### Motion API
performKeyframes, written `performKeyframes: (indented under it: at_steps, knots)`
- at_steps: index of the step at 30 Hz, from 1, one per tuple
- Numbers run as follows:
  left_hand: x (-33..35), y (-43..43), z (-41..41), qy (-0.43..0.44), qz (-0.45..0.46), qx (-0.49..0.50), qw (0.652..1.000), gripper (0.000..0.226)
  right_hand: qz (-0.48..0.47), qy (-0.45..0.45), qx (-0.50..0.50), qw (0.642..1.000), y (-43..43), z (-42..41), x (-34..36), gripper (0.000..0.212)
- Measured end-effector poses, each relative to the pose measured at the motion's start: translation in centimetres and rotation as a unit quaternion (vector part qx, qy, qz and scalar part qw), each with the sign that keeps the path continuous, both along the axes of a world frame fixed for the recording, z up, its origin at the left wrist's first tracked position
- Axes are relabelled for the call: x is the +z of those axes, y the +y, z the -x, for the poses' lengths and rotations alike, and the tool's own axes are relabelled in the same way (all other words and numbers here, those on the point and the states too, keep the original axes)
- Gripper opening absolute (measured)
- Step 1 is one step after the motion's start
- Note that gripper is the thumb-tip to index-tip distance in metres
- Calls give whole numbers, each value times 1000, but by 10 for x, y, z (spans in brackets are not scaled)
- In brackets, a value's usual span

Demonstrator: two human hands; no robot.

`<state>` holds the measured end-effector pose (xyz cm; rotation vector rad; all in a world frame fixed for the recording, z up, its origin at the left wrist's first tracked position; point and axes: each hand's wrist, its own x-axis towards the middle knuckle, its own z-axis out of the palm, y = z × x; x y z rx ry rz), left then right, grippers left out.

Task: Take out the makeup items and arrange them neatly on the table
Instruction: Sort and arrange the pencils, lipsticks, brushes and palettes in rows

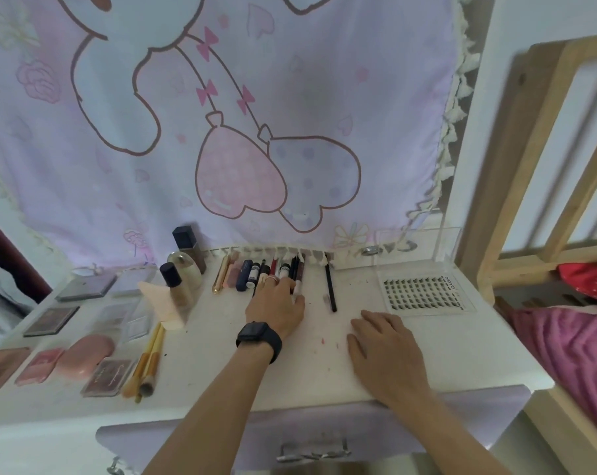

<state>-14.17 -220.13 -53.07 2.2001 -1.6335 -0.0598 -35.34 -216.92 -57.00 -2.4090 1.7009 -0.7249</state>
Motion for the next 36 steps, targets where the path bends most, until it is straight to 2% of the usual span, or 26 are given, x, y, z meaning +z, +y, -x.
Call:
performKeyframes:
  at_steps: [5,8,13,15,16,18,20,21,22,23,25,28,30,32,34,36]
  knots:
    - [2,-18,5,-75,-37,16,996,39,19,8,-11,1000,9,3,-7,48]
    - [4,-24,9,-80,-58,28,995,40,22,3,-6,1000,9,3,-6,52]
    - [15,-28,20,-86,-65,34,994,27,12,-4,0,1000,8,4,-6,55]
    - [22,-28,21,-32,-88,50,994,29,1,-2,6,1000,6,4,-7,58]
    - [25,-28,19,23,-104,63,992,33,4,-4,5,1000,5,5,-8,58]
    - [32,-24,14,207,-115,89,967,35,8,-9,2,1000,4,6,-10,57]
    - [42,-7,13,435,-100,113,888,34,1,-15,2,1000,4,5,-10,58]
    - [46,4,12,508,-91,118,849,37,-5,-19,1,1000,4,6,-10,59]
    - [47,14,12,547,-80,112,826,38,-10,-21,0,1000,4,6,-10,58]
    - [48,26,12,562,-70,101,818,34,-12,-23,0,1000,4,7,-9,56]
    - [48,50,14,549,-53,67,832,23,-10,-34,2,999,6,7,-6,48]
    - [40,77,16,511,-32,13,859,23,-43,-98,1,994,11,7,6,48]
    - [33,91,20,494,-28,-11,869,22,-89,-198,9,976,17,8,18,56]
    - [27,102,24,471,-23,-41,881,22,-143,-328,9,934,25,8,31,60]
    - [23,112,27,443,-18,-75,893,22,-218,-476,-11,852,30,6,42,52]
    - [20,120,28,409,-7,-103,907,21,-265,-583,-8,768,31,8,47,39]
